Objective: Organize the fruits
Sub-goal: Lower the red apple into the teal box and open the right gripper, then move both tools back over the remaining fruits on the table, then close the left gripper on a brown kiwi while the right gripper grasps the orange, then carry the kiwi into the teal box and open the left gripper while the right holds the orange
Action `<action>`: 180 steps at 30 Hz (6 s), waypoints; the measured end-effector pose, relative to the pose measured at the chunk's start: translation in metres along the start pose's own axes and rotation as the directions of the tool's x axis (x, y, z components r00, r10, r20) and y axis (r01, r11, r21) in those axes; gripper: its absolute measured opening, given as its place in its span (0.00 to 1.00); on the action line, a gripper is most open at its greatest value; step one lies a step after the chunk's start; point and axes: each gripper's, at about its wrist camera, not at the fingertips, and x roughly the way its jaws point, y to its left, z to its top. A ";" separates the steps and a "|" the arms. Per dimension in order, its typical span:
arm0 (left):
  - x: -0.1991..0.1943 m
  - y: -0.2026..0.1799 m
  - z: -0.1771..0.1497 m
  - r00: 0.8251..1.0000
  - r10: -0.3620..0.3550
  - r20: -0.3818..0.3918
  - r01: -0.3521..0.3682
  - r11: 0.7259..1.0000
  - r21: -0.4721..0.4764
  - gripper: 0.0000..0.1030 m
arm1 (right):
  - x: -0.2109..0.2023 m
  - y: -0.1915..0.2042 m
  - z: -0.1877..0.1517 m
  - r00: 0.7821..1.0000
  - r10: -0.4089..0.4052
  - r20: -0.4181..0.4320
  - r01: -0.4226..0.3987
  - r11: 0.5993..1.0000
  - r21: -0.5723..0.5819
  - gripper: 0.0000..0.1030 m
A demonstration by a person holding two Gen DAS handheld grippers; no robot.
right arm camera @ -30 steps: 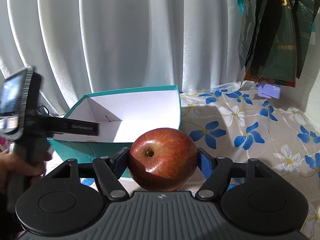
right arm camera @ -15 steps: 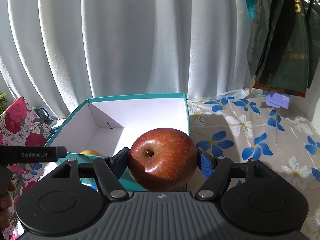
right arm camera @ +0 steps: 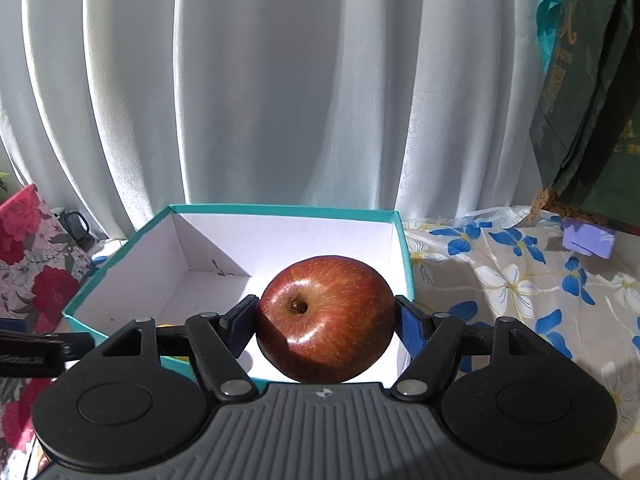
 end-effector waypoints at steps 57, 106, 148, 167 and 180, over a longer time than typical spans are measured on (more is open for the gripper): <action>-0.077 0.027 -0.128 0.998 -0.054 0.020 0.053 0.997 0.061 0.98 | -0.119 -0.005 -0.072 0.974 0.219 0.064 -0.222 0.974 0.045 1.00; -0.060 0.047 -0.170 0.964 -0.239 -0.118 0.242 0.970 0.012 0.55 | -0.126 0.006 -0.108 0.989 0.130 -0.066 -0.131 0.991 -0.003 1.00; -0.090 -0.008 -0.081 0.980 -0.195 -0.026 0.197 0.973 0.121 0.55 | -0.083 -0.032 -0.109 0.985 0.039 -0.169 -0.017 0.992 0.128 0.39; -0.080 -0.038 -0.022 0.986 -0.150 0.072 0.136 0.976 0.167 0.55 | -0.109 -0.037 -0.088 0.996 0.013 -0.084 -0.004 0.994 0.106 0.39; -0.055 -0.048 0.006 0.990 -0.116 0.084 0.103 0.983 0.153 0.55 | -0.114 -0.040 -0.080 0.999 0.011 -0.051 -0.006 0.996 0.091 0.39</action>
